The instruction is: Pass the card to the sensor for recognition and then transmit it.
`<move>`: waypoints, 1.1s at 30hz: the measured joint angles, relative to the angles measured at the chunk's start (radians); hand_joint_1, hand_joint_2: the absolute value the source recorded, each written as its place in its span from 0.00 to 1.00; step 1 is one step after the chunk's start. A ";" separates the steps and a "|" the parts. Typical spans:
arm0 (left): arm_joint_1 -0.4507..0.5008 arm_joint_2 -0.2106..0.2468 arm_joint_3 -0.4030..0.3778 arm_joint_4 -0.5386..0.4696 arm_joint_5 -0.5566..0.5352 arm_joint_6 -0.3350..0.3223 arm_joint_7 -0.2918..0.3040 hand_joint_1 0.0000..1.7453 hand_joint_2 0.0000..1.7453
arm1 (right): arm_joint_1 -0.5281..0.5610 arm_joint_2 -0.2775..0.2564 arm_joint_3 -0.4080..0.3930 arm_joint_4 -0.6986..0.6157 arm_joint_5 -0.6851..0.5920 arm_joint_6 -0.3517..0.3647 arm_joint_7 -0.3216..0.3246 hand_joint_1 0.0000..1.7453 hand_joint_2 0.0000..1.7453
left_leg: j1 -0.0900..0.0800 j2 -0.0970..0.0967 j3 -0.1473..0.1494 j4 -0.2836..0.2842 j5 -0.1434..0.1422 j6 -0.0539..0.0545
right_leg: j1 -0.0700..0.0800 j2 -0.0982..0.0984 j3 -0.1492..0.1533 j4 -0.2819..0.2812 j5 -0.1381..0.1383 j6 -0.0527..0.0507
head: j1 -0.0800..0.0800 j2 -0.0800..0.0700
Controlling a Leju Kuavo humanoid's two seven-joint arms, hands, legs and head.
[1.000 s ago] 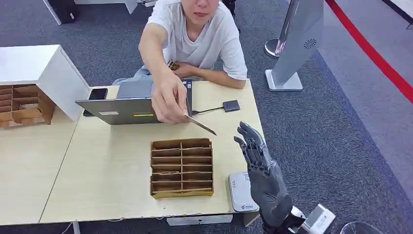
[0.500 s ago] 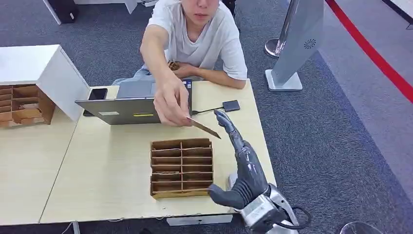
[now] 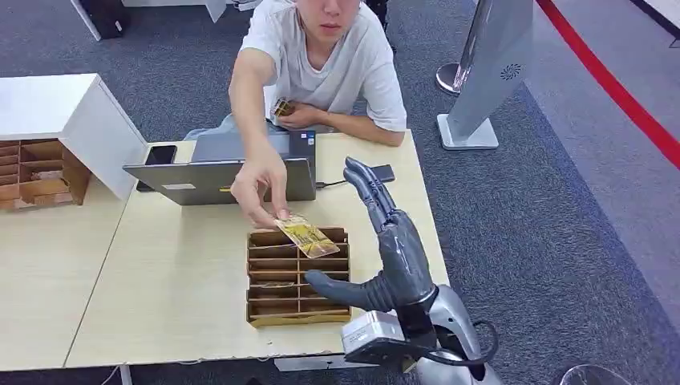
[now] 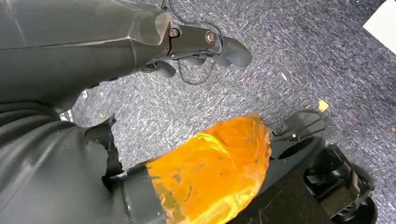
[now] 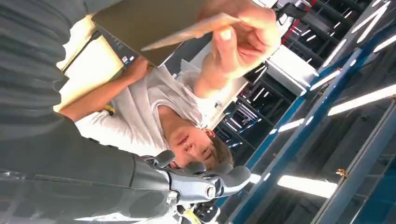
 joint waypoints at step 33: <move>-0.006 0.012 0.000 0.006 -0.082 -0.029 0.044 0.00 0.00 | -0.108 0.000 0.025 0.111 0.659 -0.105 0.304 0.00 1.00 | 0.000 0.000 0.000 0.000 0.000 0.000 | 0.000 0.000 0.000 0.000 0.000 0.000 | 0.000 0.000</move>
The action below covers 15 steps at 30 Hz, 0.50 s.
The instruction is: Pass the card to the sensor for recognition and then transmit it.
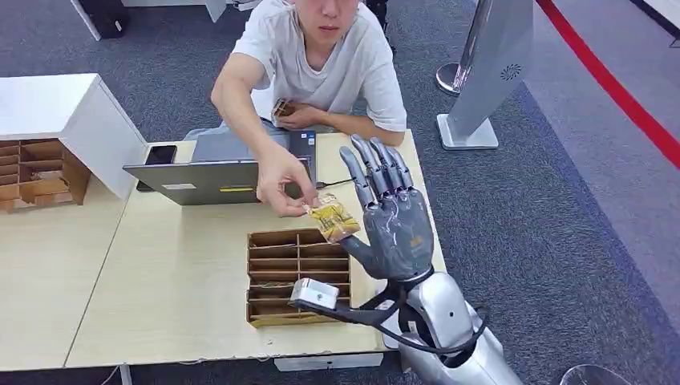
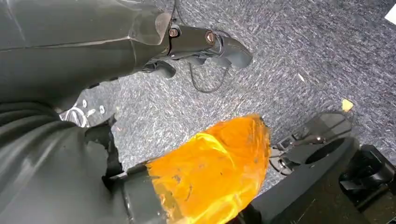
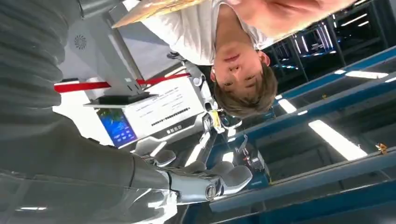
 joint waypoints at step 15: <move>-0.003 0.003 0.000 0.000 -0.021 0.002 0.001 0.00 0.00 | -0.002 0.000 0.010 0.006 -0.019 0.010 0.003 1.00 1.00 | 0.000 0.000 0.000 0.000 0.000 0.000 | 0.000 0.000 0.000 0.000 0.000 0.000 | 0.000 0.000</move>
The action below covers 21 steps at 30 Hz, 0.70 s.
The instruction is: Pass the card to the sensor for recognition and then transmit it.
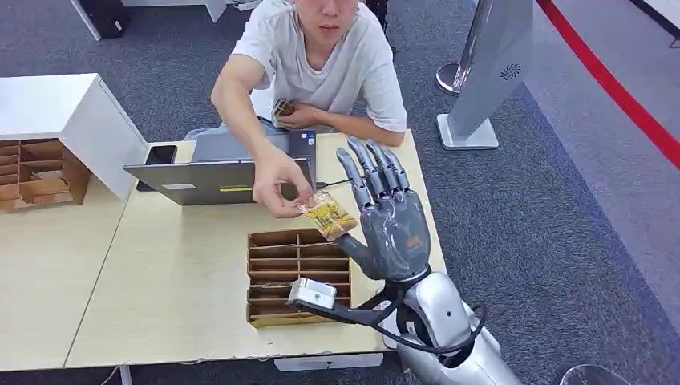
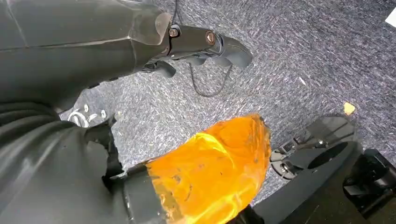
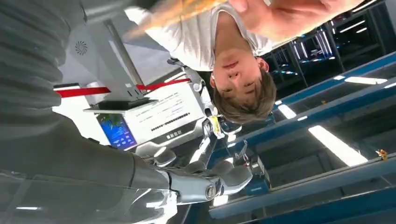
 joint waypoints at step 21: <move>0.000 0.000 0.033 0.000 -0.031 -0.003 0.000 0.00 0.00 | 0.000 0.001 0.018 0.000 -0.108 0.032 -0.039 1.00 1.00 | 0.000 0.000 0.000 0.000 0.000 0.000 | 0.000 0.000 0.000 0.000 0.000 0.000 | 0.000 0.000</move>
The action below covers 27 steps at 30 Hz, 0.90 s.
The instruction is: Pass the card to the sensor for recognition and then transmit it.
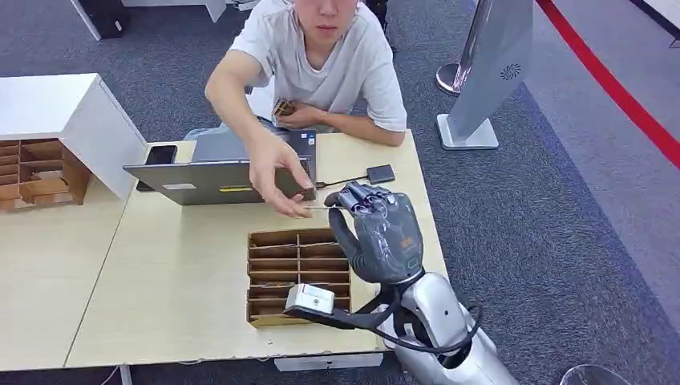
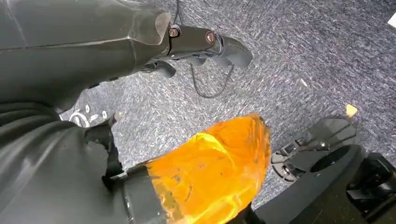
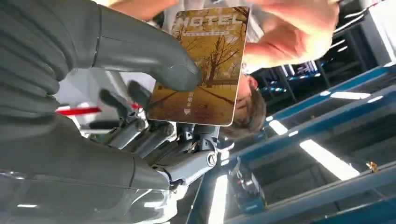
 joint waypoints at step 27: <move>0.029 0.011 0.100 0.003 0.008 0.037 -0.028 0.00 0.00 | 0.108 -0.027 -0.112 -0.009 -0.818 0.363 -0.182 1.00 1.00 | 0.000 0.000 0.000 0.000 0.000 0.000 | 0.000 0.000 0.000 0.000 0.000 0.000 | 0.000 0.000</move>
